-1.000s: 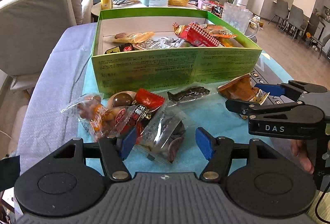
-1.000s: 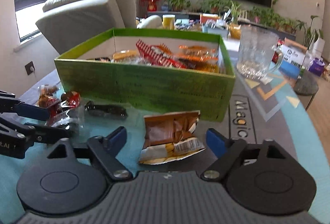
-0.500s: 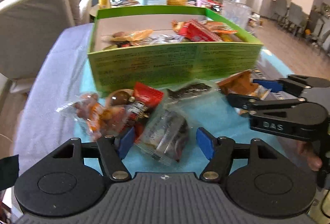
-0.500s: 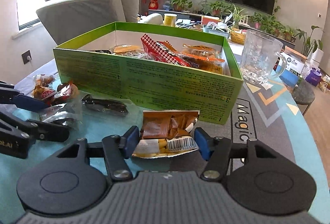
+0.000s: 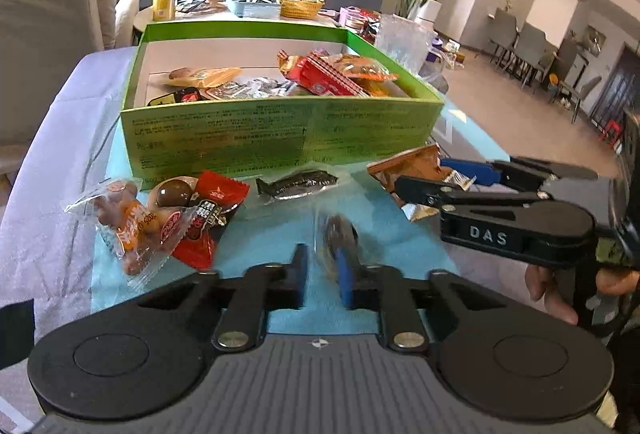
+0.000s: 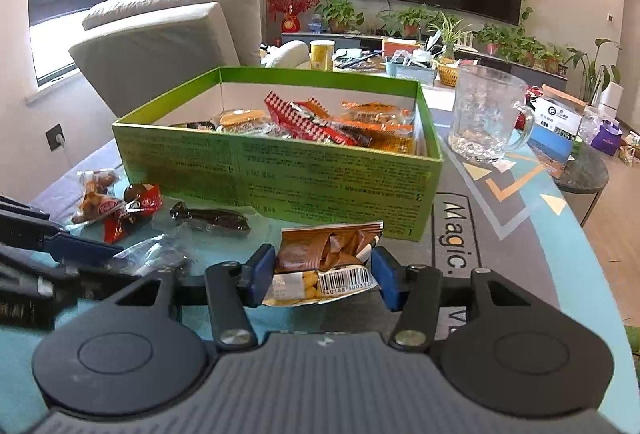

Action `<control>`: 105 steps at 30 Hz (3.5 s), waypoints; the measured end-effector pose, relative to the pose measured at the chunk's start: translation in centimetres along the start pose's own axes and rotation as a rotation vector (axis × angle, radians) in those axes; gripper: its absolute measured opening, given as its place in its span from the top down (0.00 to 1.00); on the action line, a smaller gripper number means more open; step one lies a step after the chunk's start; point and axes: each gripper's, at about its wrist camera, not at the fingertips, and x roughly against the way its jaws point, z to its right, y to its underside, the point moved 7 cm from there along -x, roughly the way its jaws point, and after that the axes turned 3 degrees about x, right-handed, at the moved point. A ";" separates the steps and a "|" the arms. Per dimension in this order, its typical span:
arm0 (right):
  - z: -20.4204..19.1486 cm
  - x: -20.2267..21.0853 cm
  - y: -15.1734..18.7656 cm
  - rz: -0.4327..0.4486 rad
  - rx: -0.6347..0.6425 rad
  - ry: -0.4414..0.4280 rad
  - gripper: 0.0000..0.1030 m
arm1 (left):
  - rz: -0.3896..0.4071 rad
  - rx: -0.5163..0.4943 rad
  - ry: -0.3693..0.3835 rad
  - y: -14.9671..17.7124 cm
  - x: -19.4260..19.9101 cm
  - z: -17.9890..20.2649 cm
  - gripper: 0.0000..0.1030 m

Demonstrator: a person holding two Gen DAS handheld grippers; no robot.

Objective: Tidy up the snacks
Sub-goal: 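Carry the clear bag and brown wrapper into the green box and release both, then move both tools back to the remaining snacks beside the box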

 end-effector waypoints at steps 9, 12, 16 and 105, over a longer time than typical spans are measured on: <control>0.1 0.3 -0.1 0.010 -0.003 -0.007 0.49 | -0.024 0.006 -0.044 0.2 -0.6 -0.3 0.46; 0.3 0.3 0.1 0.001 -0.008 -0.007 0.49 | -0.033 0.013 -0.093 0.5 -1.0 -0.8 0.46; 0.4 0.1 0.2 -0.006 -0.019 -0.008 0.49 | -0.043 0.036 -0.082 0.5 -1.3 -0.7 0.45; 3.3 -6.7 -12.0 0.136 -0.183 -0.010 0.49 | 0.269 0.082 -0.251 -15.1 -4.0 -5.2 0.50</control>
